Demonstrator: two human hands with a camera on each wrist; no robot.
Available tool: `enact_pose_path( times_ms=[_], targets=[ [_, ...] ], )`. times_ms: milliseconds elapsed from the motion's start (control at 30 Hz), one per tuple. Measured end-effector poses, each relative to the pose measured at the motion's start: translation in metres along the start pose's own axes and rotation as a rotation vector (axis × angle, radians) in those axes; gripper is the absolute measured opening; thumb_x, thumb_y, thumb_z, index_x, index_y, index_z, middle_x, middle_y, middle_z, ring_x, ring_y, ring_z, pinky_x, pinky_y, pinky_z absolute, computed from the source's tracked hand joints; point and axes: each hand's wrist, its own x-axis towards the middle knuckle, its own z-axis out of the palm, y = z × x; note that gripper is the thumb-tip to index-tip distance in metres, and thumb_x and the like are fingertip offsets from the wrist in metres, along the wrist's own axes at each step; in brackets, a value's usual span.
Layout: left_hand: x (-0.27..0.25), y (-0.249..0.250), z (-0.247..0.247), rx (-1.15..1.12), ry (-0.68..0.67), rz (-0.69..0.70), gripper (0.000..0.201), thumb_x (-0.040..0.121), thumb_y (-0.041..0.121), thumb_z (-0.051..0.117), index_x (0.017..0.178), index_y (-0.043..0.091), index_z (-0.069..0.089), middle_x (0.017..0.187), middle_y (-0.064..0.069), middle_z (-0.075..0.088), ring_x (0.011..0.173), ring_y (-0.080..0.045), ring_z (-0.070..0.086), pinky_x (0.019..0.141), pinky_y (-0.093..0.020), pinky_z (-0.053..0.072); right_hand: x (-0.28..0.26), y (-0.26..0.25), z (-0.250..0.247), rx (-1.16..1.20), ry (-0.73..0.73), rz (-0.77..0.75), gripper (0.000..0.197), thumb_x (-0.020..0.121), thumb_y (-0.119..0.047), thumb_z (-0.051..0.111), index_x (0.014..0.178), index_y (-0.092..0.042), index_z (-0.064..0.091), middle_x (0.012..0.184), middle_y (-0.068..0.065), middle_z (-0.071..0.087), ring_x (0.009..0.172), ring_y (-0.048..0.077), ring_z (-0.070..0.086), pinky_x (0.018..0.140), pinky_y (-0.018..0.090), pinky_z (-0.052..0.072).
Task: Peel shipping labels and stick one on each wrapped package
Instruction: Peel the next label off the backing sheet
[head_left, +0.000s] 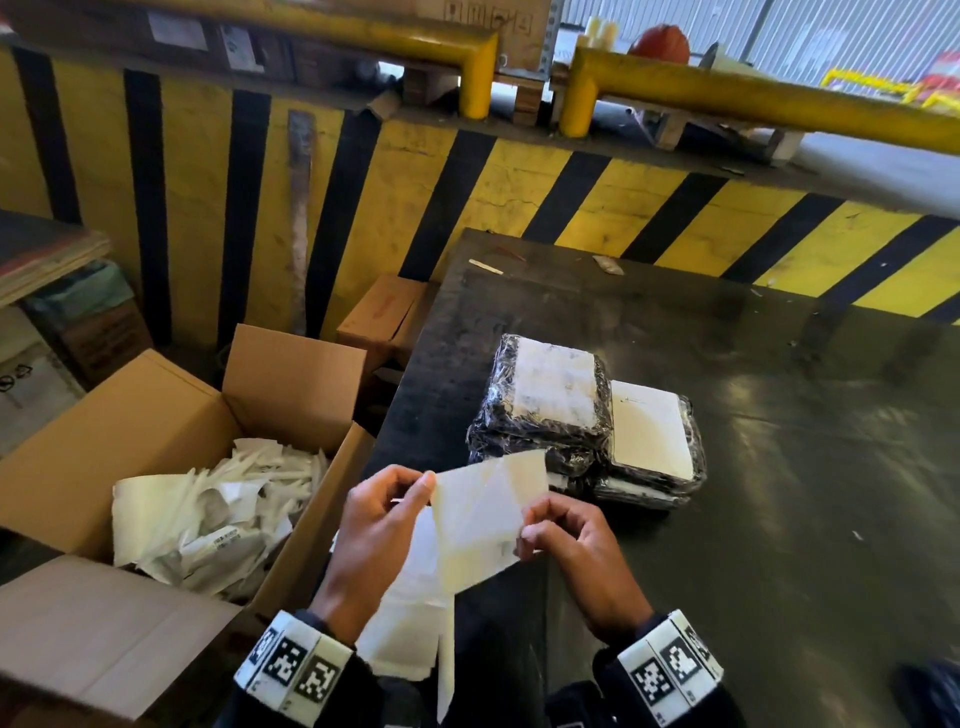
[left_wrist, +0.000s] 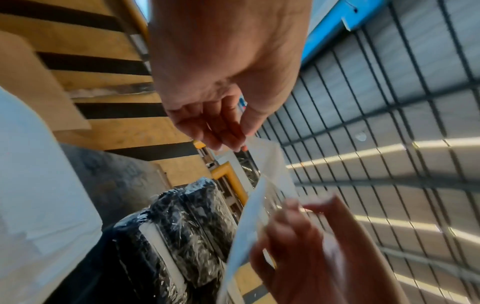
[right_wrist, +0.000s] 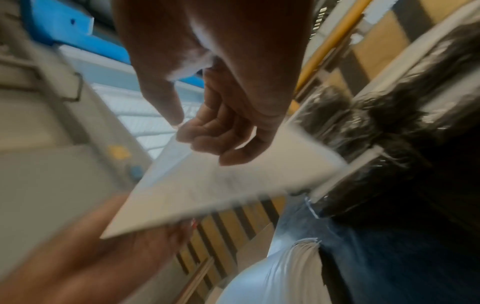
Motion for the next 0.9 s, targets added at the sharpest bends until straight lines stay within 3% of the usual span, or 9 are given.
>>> enact_pose_path(
  times_ms=[100, 167, 267, 367, 533, 600, 733, 833, 900],
  targets=[
    [0.012, -0.009, -0.013, -0.064, 0.116, -0.108, 0.017, 0.094, 0.016, 0.056, 0.086, 0.005, 0.066, 0.078, -0.008, 0.065, 0.067, -0.005, 0.057, 0.063, -0.02, 0.047, -0.006, 0.002, -0.028, 0.038, 0.051, 0.026, 0.015, 0.056, -0.024, 0.058, 0.059, -0.009, 0.057, 0.053, 0.011, 0.05, 0.058, 0.023, 0.045, 0.061, 0.032, 0.038],
    [0.019, -0.017, -0.02, -0.061, 0.15, -0.153, 0.02, 0.095, 0.018, 0.054, 0.088, 0.002, 0.065, 0.078, -0.013, 0.062, 0.07, -0.016, 0.056, 0.064, -0.029, 0.045, -0.01, 0.004, -0.049, 0.061, 0.092, 0.035, 0.014, 0.056, -0.022, 0.057, 0.058, -0.008, 0.055, 0.052, 0.011, 0.046, 0.055, 0.022, 0.04, 0.057, 0.032, 0.032],
    [0.026, -0.031, -0.035, -0.043, 0.182, -0.199, 0.02, 0.096, 0.017, 0.053, 0.092, 0.0, 0.063, 0.081, -0.018, 0.063, 0.076, -0.029, 0.057, 0.066, -0.035, 0.047, -0.016, 0.002, -0.076, 0.131, 0.162, 0.026, 0.005, 0.06, -0.009, 0.051, 0.055, -0.009, 0.053, 0.053, 0.009, 0.042, 0.052, 0.018, 0.04, 0.052, 0.026, 0.035],
    [0.029, -0.043, -0.045, -0.022, 0.259, -0.208, 0.018, 0.096, 0.021, 0.053, 0.095, 0.006, 0.063, 0.09, -0.02, 0.066, 0.088, -0.037, 0.063, 0.076, -0.044, 0.052, -0.019, 0.005, -0.096, 0.21, 0.253, 0.004, 0.007, 0.061, -0.007, 0.047, 0.057, -0.007, 0.053, 0.054, 0.006, 0.043, 0.048, 0.013, 0.042, 0.046, 0.019, 0.038],
    [0.029, -0.041, -0.048, 0.09, 0.572, -0.11, 0.015, 0.097, 0.026, 0.05, 0.097, 0.014, 0.059, 0.099, -0.012, 0.065, 0.091, -0.031, 0.063, 0.082, -0.046, 0.055, -0.016, 0.013, -0.104, 0.365, 0.423, -0.084, 0.021, 0.075, -0.003, 0.039, 0.059, -0.008, 0.051, 0.052, 0.001, 0.045, 0.05, 0.013, 0.044, 0.049, 0.019, 0.042],
    [0.029, -0.034, -0.048, 0.075, 0.596, -0.064, 0.014, 0.097, 0.026, 0.051, 0.096, 0.014, 0.059, 0.099, -0.012, 0.065, 0.092, -0.031, 0.063, 0.081, -0.043, 0.055, -0.014, 0.014, -0.098, 0.308, 0.424, -0.085, 0.015, 0.075, -0.007, 0.04, 0.061, -0.007, 0.047, 0.049, 0.0, 0.042, 0.049, 0.014, 0.041, 0.051, 0.022, 0.04],
    [0.013, -0.017, -0.03, 0.234, 0.489, 0.151, 0.019, 0.095, 0.018, 0.053, 0.094, 0.002, 0.062, 0.086, -0.003, 0.062, 0.077, -0.014, 0.059, 0.062, -0.011, 0.046, -0.002, 0.036, -0.067, -0.191, 0.175, 0.097, 0.016, 0.071, -0.014, 0.052, 0.056, -0.017, 0.055, 0.047, -0.006, 0.045, 0.045, 0.007, 0.036, 0.045, 0.017, 0.028],
    [0.001, -0.011, -0.018, 0.201, 0.439, 0.222, 0.011, 0.094, 0.014, 0.054, 0.09, 0.009, 0.062, 0.074, 0.008, 0.062, 0.069, 0.003, 0.062, 0.059, -0.007, 0.049, 0.009, 0.061, -0.037, -0.545, -0.178, 0.228, 0.027, 0.081, -0.007, 0.059, 0.059, -0.023, 0.058, 0.056, -0.011, 0.056, 0.053, -0.002, 0.048, 0.057, 0.018, 0.039],
    [-0.005, -0.011, -0.013, 0.173, 0.412, 0.241, 0.009, 0.094, 0.013, 0.054, 0.088, 0.012, 0.061, 0.074, 0.009, 0.063, 0.068, 0.006, 0.061, 0.058, -0.006, 0.048, 0.016, 0.077, -0.021, -0.695, -0.38, 0.309, 0.017, 0.083, -0.012, 0.06, 0.07, -0.021, 0.066, 0.074, -0.005, 0.067, 0.069, 0.005, 0.06, 0.068, 0.021, 0.045]
  ],
)
